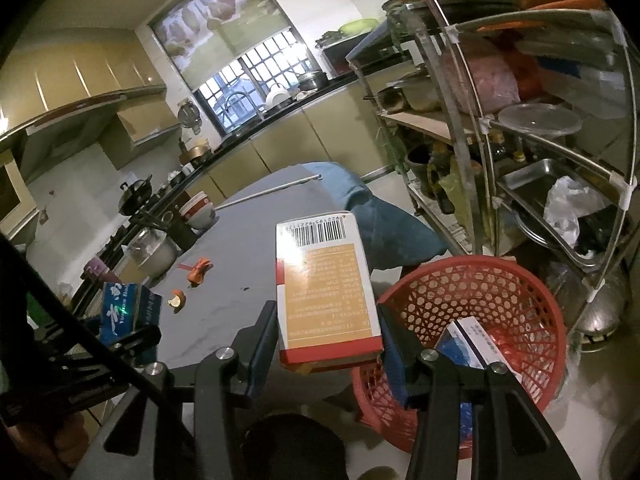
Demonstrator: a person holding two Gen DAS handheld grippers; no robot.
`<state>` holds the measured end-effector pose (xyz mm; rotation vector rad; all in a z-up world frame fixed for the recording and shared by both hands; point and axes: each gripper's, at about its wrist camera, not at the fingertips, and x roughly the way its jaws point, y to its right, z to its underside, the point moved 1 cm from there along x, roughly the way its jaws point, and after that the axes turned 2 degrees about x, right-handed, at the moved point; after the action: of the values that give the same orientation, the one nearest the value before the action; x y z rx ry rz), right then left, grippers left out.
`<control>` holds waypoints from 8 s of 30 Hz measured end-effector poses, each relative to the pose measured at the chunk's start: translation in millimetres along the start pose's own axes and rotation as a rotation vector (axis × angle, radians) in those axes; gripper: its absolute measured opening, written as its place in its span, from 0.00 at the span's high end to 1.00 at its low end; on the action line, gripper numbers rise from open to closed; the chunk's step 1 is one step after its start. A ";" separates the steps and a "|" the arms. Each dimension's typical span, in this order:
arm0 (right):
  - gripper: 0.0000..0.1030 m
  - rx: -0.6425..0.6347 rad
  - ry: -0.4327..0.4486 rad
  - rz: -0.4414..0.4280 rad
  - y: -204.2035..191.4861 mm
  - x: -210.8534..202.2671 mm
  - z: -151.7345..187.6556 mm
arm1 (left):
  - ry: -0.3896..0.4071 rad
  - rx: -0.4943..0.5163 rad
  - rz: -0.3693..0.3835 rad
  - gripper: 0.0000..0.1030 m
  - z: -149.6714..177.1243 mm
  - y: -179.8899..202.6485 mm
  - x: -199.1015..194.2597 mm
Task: Collect trash
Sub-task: 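Carry the blue box with the left gripper toward the basket while the right carries its box, then open both grippers over the red basket to drop the two boxes, then grasp the orange plastic bag with the right gripper while the left grasps the orange peel, then carry the orange peel with the left gripper toward the basket while the right carries the orange bag, then open both grippers over the red basket to drop the peel and orange bag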
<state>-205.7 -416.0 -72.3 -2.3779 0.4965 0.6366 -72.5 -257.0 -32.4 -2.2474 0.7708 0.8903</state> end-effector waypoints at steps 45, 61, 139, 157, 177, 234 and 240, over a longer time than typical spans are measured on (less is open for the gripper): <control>0.51 0.197 0.044 0.107 100.7 -36.8 2.8 | 0.006 0.162 0.222 0.35 -28.7 96.2 8.6; 0.32 0.402 0.001 0.089 146.9 -20.9 14.7 | -0.105 0.233 0.559 0.30 -35.7 153.9 53.3; 0.70 -0.183 -0.564 0.038 -267.7 373.8 -27.6 | -0.103 -0.507 0.040 0.27 100.8 -318.6 116.6; 0.70 -0.200 -0.409 -0.156 -154.1 190.2 19.7 | -0.262 -0.723 0.216 0.68 12.5 -269.3 252.2; 0.70 -0.048 -0.073 -0.128 -43.3 25.9 -19.7 | -0.033 -0.287 0.225 0.74 -24.8 -113.7 61.4; 0.70 0.167 0.099 -0.020 65.9 -76.1 -18.8 | 0.079 0.098 0.439 0.74 -60.8 67.7 -7.1; 0.69 0.230 0.083 -0.003 91.2 -69.5 -11.1 | 0.028 0.141 0.591 0.73 -73.2 105.7 15.0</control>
<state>-303.2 -477.3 -69.1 -2.1929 0.5699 0.4543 -107.5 -381.7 -32.4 -1.9323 1.5045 1.0243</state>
